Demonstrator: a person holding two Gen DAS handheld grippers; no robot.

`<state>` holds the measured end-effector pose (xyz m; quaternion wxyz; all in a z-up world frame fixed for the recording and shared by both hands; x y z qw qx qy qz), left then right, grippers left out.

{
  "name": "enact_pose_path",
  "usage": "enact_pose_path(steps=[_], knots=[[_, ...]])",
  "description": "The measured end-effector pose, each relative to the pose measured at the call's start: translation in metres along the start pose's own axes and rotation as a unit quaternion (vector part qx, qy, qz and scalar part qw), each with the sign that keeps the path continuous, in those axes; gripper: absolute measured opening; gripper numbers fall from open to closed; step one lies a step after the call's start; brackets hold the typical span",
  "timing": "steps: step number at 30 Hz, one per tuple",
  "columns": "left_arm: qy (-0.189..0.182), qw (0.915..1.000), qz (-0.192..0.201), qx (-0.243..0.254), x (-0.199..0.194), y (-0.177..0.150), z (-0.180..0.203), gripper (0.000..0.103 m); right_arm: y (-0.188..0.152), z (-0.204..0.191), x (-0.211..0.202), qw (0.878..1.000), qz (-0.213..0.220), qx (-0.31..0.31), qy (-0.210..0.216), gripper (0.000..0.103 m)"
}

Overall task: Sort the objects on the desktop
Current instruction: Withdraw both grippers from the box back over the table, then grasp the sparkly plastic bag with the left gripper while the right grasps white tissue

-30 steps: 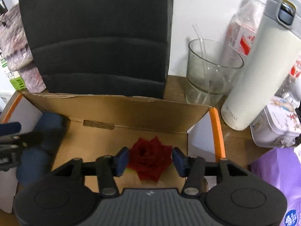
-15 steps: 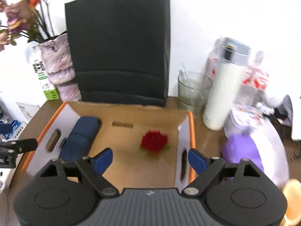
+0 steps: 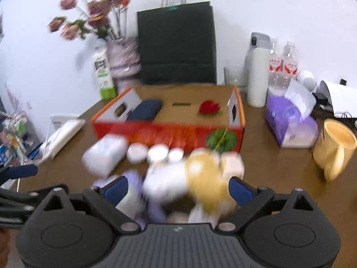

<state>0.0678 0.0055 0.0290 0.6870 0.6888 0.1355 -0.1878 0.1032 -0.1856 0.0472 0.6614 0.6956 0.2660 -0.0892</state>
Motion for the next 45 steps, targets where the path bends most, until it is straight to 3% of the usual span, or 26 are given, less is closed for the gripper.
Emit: enact_pose_path(steps=[5, 7, 11, 15, 19, 28, 31, 33, 36, 40, 42, 45], knots=[[-0.026, 0.9991, -0.014, -0.032, -0.021, -0.052, 0.004, 0.103, -0.055, -0.022, -0.035, 1.000, 0.022, -0.020, -0.009, 0.097], [-0.032, 0.9995, -0.003, -0.004, -0.030, -0.064, 0.007, 0.103, -0.070, -0.028, -0.050, 0.998, 0.045, -0.047, -0.014, 0.097], [-0.013, 0.9993, 0.017, 0.031, -0.045, -0.074, 0.008, 0.103, -0.090, -0.033, -0.063, 0.997, 0.043, -0.061, -0.006, 0.097], [-0.006, 0.9996, 0.021, -0.017, -0.050, -0.075, -0.001, 0.103, -0.097, -0.024, -0.070, 0.998, 0.051, -0.036, 0.002, 0.099], [-0.008, 0.9990, 0.030, -0.033, -0.050, -0.073, -0.003, 0.103, -0.106, -0.018, -0.062, 1.000, 0.029, -0.007, 0.000, 0.099], [-0.090, 0.9934, 0.071, 0.004, -0.063, -0.063, 0.023, 0.103, -0.103, -0.024, -0.065, 0.999, 0.046, -0.029, -0.002, 0.099], [-0.076, 0.9945, 0.068, 0.024, -0.063, -0.059, 0.028, 0.103, -0.089, -0.023, -0.074, 0.997, 0.073, -0.025, -0.004, 0.099], [-0.056, 0.9968, 0.056, 0.012, -0.057, -0.056, 0.025, 0.103, -0.083, -0.023, -0.076, 0.994, 0.098, -0.036, -0.018, 0.099], [-0.041, 0.9975, 0.057, -0.011, -0.048, -0.050, 0.018, 0.103, -0.080, -0.024, -0.068, 0.994, 0.080, -0.070, -0.009, 0.098], [-0.043, 0.9973, 0.060, -0.006, -0.024, -0.033, 0.017, 0.103, -0.070, -0.011, -0.053, 0.997, 0.070, -0.040, 0.002, 0.098], [-0.063, 0.9961, 0.062, 0.007, -0.006, -0.021, 0.025, 0.103, -0.061, -0.001, -0.044, 0.997, 0.070, -0.022, -0.003, 0.095], [-0.098, 0.9934, 0.054, 0.026, 0.025, -0.008, 0.039, 0.100, -0.046, 0.016, -0.029, 0.997, 0.078, 0.006, -0.011, 0.079]])
Point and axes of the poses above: each gripper's, at about its wrist camera, not at the fingertips, and x roughly the way its jaws point, z to its right, y to its top, the point moved 6 cm from there along x, roughly the way its jaws point, and after that the axes turned 9 degrees about z, right-handed, at the moved point
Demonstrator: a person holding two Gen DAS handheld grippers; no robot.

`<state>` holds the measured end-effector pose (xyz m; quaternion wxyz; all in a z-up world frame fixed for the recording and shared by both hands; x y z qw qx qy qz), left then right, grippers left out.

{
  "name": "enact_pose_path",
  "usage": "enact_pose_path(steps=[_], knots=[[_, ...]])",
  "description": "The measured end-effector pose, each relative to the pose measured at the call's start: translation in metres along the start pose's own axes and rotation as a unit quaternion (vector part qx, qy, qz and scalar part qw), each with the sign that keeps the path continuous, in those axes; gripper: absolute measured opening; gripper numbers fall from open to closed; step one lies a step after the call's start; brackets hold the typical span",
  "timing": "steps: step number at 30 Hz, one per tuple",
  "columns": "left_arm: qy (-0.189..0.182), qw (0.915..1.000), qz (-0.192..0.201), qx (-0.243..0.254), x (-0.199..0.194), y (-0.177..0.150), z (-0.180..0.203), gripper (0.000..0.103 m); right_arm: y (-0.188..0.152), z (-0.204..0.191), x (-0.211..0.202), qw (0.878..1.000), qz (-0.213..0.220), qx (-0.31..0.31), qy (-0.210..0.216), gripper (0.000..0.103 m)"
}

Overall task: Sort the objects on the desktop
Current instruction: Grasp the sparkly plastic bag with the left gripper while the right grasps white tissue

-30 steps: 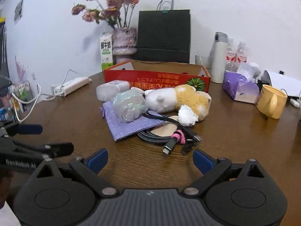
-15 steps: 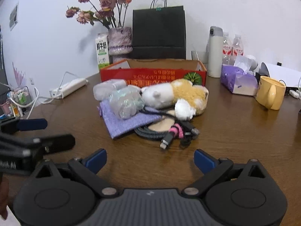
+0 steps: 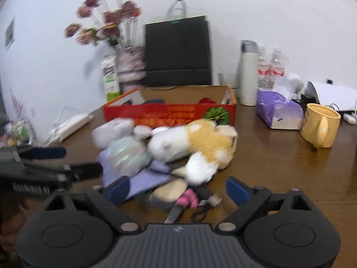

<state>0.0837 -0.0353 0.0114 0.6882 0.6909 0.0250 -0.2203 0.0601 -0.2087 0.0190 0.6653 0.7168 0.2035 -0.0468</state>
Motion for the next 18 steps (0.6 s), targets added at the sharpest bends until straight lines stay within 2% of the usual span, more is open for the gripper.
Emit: enact_pose_path(steps=[1, 3, 5, 6, 7, 8, 9, 10, 13, 15, 18], knots=[[-0.013, 0.9999, -0.008, 0.002, 0.010, 0.002, 0.003, 0.095, 0.004, 0.004, 0.006, 1.000, 0.003, 0.002, 0.000, 0.073], [-0.028, 0.9995, -0.014, 0.000, 0.028, 0.004, 0.006, 0.088, 0.007, 0.010, 0.020, 1.000, -0.005, 0.004, -0.009, 0.072], [-0.034, 0.9988, -0.034, -0.012, 0.044, -0.001, 0.004, 0.086, 0.004, 0.014, 0.036, 1.000, -0.025, 0.007, -0.015, 0.062], [-0.031, 0.9985, -0.040, -0.022, 0.048, -0.004, 0.002, 0.081, 0.001, 0.016, 0.042, 0.999, -0.039, 0.012, -0.015, 0.046], [-0.032, 0.9981, -0.042, -0.031, 0.049, -0.006, 0.000, 0.069, -0.003, 0.019, 0.048, 0.998, -0.050, 0.022, -0.015, 0.027], [-0.036, 0.9975, -0.045, -0.041, 0.048, -0.008, -0.001, 0.060, -0.007, 0.022, 0.053, 0.998, -0.057, 0.038, -0.016, 0.022], [-0.038, 0.9967, -0.049, -0.052, 0.045, -0.008, -0.004, 0.051, -0.009, 0.023, 0.055, 0.997, -0.056, 0.045, -0.014, 0.022], [-0.033, 0.9965, -0.047, -0.062, 0.041, -0.007, -0.007, 0.050, -0.009, 0.024, 0.055, 0.997, -0.054, 0.046, -0.016, 0.020], [0.006, 0.9981, -0.019, -0.058, 0.015, 0.001, -0.014, 0.049, -0.001, 0.019, 0.037, 0.999, -0.029, 0.040, -0.021, 0.019], [0.018, 0.9978, -0.002, -0.064, -0.007, 0.007, -0.018, 0.049, 0.006, 0.009, 0.018, 1.000, -0.008, 0.026, -0.015, 0.019], [0.035, 0.9969, -0.001, -0.070, -0.041, 0.001, -0.021, 0.050, 0.003, -0.016, -0.011, 1.000, -0.006, 0.002, 0.024, 0.019]])
Point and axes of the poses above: each gripper's, at about its wrist camera, not at the fingertips, and x roughly the way its jaws point, z to its right, y to its top, the point moved 6 cm from there along x, roughly the way its jaws point, and after that the axes turned 9 degrees about z, right-handed, at the moved point
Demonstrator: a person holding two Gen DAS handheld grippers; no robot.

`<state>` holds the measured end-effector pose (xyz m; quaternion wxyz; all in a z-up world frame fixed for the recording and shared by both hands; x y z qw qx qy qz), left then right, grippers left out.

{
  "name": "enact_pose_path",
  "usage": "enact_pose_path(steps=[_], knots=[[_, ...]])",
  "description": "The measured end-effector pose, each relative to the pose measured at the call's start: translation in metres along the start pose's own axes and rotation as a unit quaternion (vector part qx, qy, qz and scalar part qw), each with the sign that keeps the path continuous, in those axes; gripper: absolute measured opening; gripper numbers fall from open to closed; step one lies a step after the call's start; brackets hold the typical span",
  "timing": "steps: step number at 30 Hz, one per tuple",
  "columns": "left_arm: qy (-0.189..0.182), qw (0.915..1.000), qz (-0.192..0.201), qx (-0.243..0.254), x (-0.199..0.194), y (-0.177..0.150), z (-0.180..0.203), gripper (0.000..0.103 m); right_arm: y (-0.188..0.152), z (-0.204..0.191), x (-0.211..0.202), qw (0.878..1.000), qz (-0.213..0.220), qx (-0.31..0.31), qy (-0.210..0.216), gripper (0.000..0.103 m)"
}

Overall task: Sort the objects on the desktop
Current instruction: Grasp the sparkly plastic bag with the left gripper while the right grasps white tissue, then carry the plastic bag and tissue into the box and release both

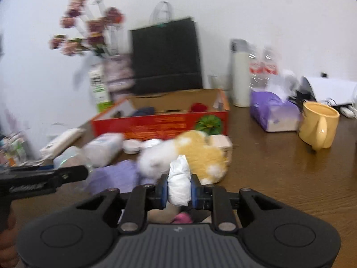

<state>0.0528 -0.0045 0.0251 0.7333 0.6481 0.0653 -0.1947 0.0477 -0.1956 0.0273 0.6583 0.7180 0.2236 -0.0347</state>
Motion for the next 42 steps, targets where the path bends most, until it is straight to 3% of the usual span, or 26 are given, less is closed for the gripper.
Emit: enact_pose_path(steps=[7, 16, 22, 26, 31, 34, 38, 42], knots=[[0.012, 0.9992, -0.032, 0.021, -0.046, -0.042, -0.006, 0.051, -0.054, -0.046, -0.031, 0.997, -0.053, -0.045, 0.037, 0.020], [0.024, 0.9980, -0.031, 0.050, -0.056, -0.057, 0.001, 0.051, -0.066, -0.056, -0.027, 0.996, -0.064, -0.047, 0.040, 0.023], [0.021, 0.9992, -0.025, 0.024, -0.054, -0.043, -0.003, 0.048, -0.049, -0.053, -0.033, 0.998, -0.037, -0.034, 0.039, 0.020], [0.011, 0.9995, 0.005, 0.030, -0.045, -0.009, 0.000, 0.048, -0.016, -0.043, -0.029, 0.999, -0.011, -0.033, 0.040, 0.020], [-0.007, 0.9989, 0.041, 0.022, 0.000, 0.062, -0.003, 0.048, 0.053, -0.017, -0.003, 0.998, 0.036, -0.037, 0.030, 0.020], [-0.020, 0.9984, 0.048, 0.023, 0.052, 0.116, -0.002, 0.048, 0.103, 0.000, 0.032, 0.997, 0.059, -0.041, 0.019, 0.020], [-0.028, 0.9996, -0.001, 0.006, 0.150, 0.167, -0.004, 0.048, 0.168, 0.034, 0.120, 0.999, 0.043, -0.011, 0.028, 0.020], [-0.002, 0.9975, -0.069, -0.011, 0.255, 0.181, -0.013, 0.048, 0.200, 0.064, 0.224, 1.000, -0.013, 0.006, -0.009, 0.020]])
Point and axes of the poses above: each gripper's, at about its wrist camera, not at the fingertips, and x roughly the way its jaws point, z to its right, y to its top, the point moved 6 cm from there along x, roughly the way its jaws point, and after that the axes turned 9 degrees about z, right-handed, at the moved point
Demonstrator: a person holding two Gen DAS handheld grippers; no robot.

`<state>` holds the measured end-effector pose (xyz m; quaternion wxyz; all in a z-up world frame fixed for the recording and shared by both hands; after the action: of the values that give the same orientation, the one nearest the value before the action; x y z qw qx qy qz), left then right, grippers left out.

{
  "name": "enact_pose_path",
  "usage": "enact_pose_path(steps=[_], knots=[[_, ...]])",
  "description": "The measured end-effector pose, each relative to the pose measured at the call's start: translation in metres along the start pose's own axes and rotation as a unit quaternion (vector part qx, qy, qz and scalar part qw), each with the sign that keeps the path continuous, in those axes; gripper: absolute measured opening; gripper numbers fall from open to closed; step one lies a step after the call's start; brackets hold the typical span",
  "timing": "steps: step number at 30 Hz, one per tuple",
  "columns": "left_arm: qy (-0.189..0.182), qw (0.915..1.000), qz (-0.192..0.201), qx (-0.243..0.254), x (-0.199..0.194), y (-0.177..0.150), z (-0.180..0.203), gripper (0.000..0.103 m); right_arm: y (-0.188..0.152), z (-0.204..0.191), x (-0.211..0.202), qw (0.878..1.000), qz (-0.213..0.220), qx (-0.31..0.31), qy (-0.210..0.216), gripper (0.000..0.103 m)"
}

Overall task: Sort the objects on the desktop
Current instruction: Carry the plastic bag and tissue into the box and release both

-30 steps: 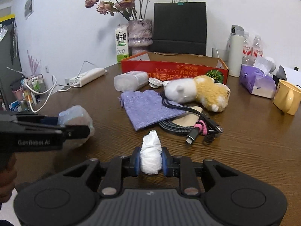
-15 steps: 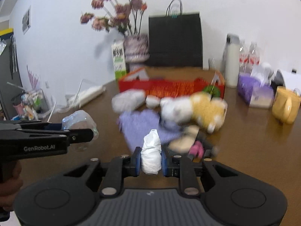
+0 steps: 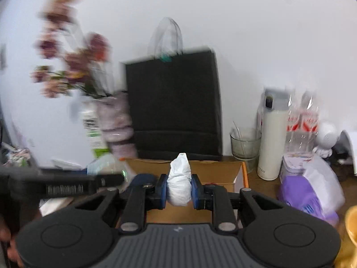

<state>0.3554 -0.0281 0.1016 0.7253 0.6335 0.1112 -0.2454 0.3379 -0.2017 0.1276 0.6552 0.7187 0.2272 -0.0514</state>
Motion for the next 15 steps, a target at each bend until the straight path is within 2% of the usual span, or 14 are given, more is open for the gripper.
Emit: enact_pose_path(steps=[2, 5, 7, 8, 9, 10, 13, 15], knots=[[0.013, 0.9995, -0.029, 0.006, 0.042, 0.002, -0.005, 0.049, 0.002, 0.017, 0.050, 0.999, -0.034, 0.000, -0.027, 0.020], [0.028, 0.9970, -0.072, 0.004, 0.095, -0.006, -0.014, 0.051, -0.008, 0.037, 0.106, 0.995, -0.086, 0.019, -0.036, 0.021], [0.036, 0.9951, -0.092, -0.002, 0.116, -0.013, -0.022, 0.065, -0.016, 0.046, 0.134, 0.993, -0.110, 0.007, -0.052, 0.026], [0.040, 0.9944, -0.097, -0.009, 0.122, -0.014, -0.025, 0.073, -0.019, 0.049, 0.142, 0.991, -0.114, 0.000, -0.065, 0.031], [0.045, 0.9942, -0.097, -0.013, 0.126, -0.014, -0.028, 0.089, -0.021, 0.051, 0.149, 0.990, -0.119, -0.009, -0.072, 0.043], [0.048, 0.9947, -0.090, -0.010, 0.127, -0.012, -0.028, 0.091, -0.022, 0.051, 0.153, 0.990, -0.119, -0.017, -0.073, 0.054], [0.044, 0.9960, -0.078, -0.002, 0.122, -0.004, -0.027, 0.091, -0.020, 0.049, 0.154, 0.991, -0.114, -0.031, -0.067, 0.074], [0.044, 0.9964, -0.072, -0.007, 0.114, 0.003, -0.027, 0.092, -0.016, 0.046, 0.152, 0.991, -0.109, -0.033, -0.073, 0.074]])
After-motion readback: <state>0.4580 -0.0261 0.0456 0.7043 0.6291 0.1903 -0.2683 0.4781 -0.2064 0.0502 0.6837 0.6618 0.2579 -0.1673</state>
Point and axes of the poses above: each gripper's, at about its wrist camera, not at the fingertips, and x roughly the way its jaws point, z to its right, y to its top, the point moved 6 cm from there along x, roughly the way its jaws point, and after that the axes turned 9 degrees about z, right-handed, at the moved point
